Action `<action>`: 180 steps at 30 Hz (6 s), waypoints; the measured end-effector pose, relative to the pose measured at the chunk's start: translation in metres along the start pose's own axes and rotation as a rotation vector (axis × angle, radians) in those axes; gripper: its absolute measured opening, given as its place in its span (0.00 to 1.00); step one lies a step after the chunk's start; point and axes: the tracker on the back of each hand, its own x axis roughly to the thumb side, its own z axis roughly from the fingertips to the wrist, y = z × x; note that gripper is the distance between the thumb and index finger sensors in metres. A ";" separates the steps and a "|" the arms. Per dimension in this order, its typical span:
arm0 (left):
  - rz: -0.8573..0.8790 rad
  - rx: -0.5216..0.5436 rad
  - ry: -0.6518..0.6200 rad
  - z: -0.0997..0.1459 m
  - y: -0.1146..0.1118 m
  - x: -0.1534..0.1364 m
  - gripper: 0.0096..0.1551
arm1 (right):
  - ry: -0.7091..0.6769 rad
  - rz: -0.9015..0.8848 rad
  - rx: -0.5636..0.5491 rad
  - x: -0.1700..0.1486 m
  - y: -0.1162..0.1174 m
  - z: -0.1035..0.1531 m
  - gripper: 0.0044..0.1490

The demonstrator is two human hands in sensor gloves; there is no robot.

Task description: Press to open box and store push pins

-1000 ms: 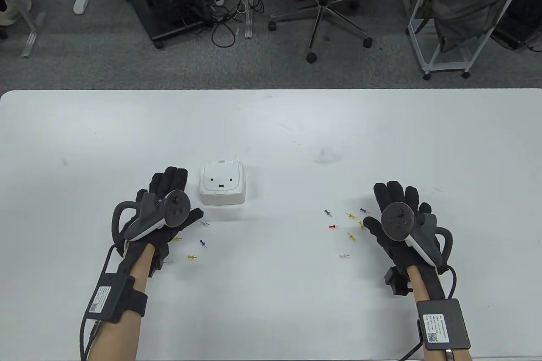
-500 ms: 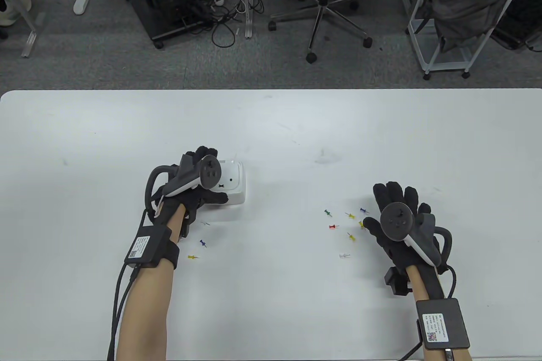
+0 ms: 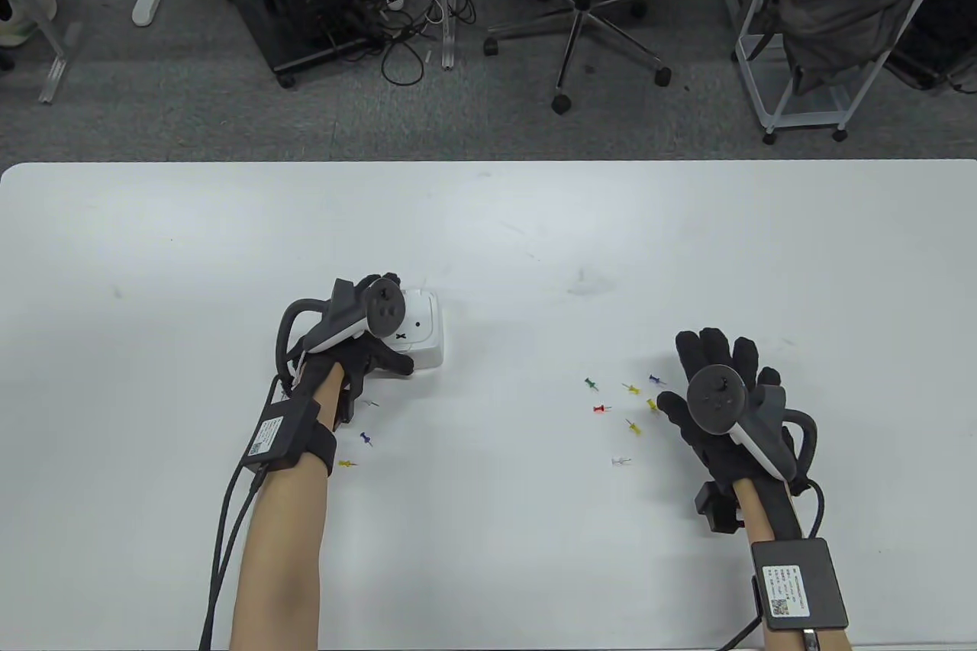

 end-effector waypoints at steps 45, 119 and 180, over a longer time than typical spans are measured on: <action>0.107 0.050 -0.278 0.080 0.027 0.099 0.65 | -0.058 0.020 0.007 0.008 0.006 0.002 0.48; -0.102 0.150 -0.183 0.127 0.050 0.044 0.37 | -0.055 0.002 0.026 0.007 0.008 0.003 0.48; -0.215 0.192 -0.190 0.093 0.088 0.126 0.21 | -0.077 0.011 0.039 0.012 0.010 0.001 0.48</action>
